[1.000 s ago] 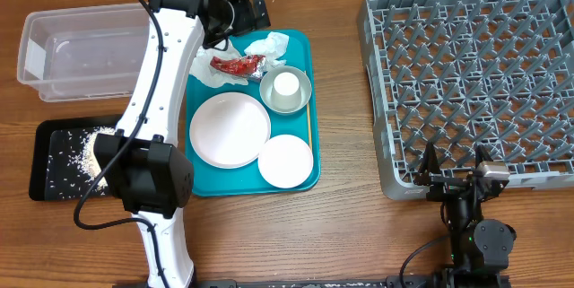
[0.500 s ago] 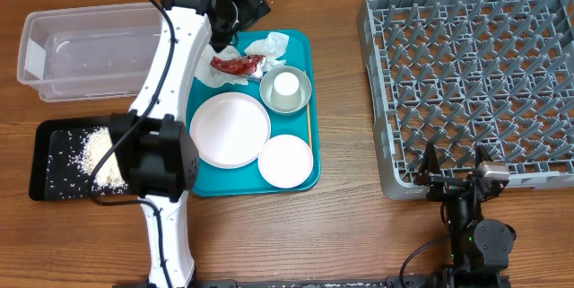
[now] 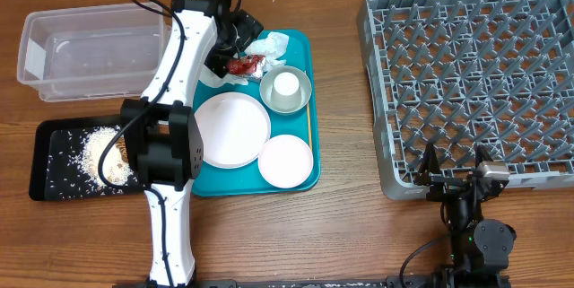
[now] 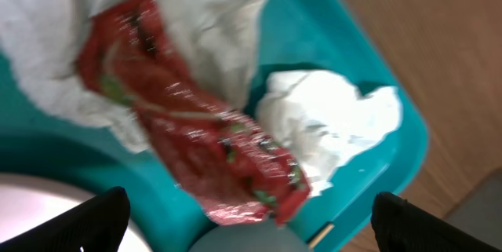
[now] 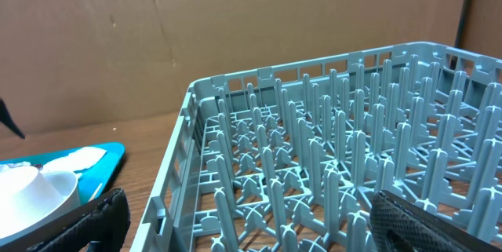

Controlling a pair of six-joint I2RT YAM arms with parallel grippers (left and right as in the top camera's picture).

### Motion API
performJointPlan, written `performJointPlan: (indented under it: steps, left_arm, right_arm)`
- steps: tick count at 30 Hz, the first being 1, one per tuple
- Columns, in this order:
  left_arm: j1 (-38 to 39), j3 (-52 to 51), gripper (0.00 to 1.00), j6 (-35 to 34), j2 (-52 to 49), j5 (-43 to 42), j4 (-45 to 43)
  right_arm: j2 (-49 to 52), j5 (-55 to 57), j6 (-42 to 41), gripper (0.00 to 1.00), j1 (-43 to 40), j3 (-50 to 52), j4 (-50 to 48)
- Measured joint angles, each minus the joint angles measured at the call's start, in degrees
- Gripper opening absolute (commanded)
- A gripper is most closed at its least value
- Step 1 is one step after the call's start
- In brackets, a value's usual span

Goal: Sort waste into correct bins and load items into the dishwasher
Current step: 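Grasp the red wrapper on the teal tray with the left gripper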

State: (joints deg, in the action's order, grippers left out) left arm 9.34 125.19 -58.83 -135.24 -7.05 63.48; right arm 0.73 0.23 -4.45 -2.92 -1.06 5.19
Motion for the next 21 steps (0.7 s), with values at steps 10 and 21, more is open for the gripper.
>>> performJointPlan:
  steps: [10,21]
  left_arm:
    - [-0.11,-1.33,1.0,-2.89,0.0,1.6,-0.79]
    - [-0.11,-5.55,0.75,-6.32,0.0,2.45,-4.0]
  right_arm:
    - [0.0,0.02,0.0,1.0,0.02,0.0,-0.02]
    - [0.0,0.02,-0.02,1.0,0.02,0.0,-0.02]
